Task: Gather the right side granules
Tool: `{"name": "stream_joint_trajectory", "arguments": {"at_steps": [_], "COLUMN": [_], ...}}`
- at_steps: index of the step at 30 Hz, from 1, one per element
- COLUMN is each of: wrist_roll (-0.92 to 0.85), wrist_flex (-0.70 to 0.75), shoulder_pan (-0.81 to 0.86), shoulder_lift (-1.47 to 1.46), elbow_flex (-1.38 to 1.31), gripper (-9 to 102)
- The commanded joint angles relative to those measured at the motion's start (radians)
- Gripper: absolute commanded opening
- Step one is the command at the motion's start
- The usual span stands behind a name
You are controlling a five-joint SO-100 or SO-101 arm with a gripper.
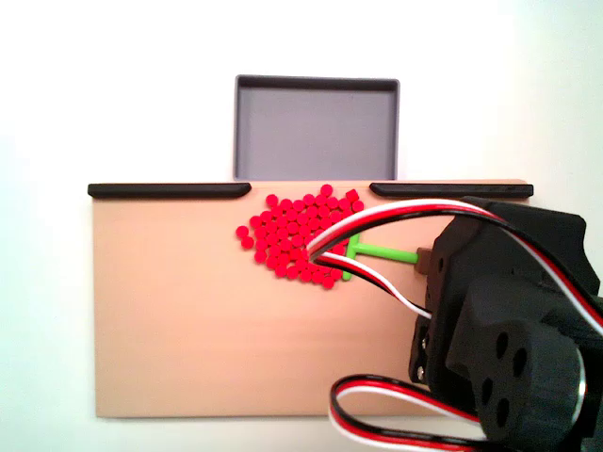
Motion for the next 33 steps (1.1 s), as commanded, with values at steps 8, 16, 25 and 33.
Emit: {"name": "stream_joint_trajectory", "arguments": {"at_steps": [8,16,25,33], "wrist_roll": [-0.528,-0.534,-0.538,-0.509], "wrist_flex": [0.008,0.011,0.017,0.018], "shoulder_pan": [-0.021,-0.015,0.014,0.038], "shoulder_lift": [0.005,0.009,0.057,0.135], "elbow_flex": [-0.015,-0.015,-0.014,0.002], "gripper": [0,0,0,0]}}
